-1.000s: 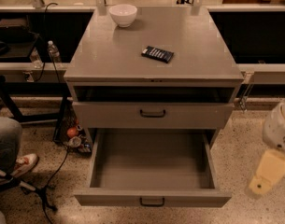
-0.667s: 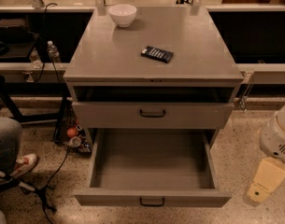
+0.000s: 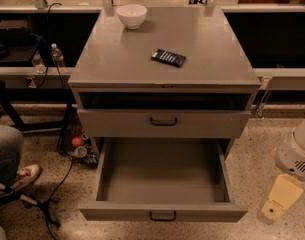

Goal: Close middle drawer

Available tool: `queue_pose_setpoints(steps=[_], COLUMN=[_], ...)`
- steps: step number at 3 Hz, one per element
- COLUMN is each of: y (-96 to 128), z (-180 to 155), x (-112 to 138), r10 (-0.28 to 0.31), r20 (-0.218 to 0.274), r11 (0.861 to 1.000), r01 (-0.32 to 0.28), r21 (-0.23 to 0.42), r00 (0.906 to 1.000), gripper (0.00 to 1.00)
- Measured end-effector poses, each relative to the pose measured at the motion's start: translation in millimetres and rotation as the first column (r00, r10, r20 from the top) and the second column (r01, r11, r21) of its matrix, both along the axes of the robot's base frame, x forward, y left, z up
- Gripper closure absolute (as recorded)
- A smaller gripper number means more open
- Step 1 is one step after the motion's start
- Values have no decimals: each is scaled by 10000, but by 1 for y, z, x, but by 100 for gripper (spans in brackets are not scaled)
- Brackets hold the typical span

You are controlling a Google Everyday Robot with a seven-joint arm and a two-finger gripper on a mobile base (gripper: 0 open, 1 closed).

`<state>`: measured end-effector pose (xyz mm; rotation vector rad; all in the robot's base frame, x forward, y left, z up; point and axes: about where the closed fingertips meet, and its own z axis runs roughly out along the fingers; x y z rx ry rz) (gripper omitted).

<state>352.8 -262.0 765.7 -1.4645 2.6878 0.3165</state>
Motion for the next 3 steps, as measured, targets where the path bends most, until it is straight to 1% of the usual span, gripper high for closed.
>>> queue_pose_setpoints(steps=[1,2,3], y=[-3,2,11], z=[-64,-123,-168], x=[-11,-24,-39], r10=[-682,-1239,-1629], r20=[-1087,-2106,-2864], r11=[9946,9817,9652], r01=[762,1508,2126], r21=[707,1165,1519], r00=[9917,9697,9442], gripper=[0,0,0])
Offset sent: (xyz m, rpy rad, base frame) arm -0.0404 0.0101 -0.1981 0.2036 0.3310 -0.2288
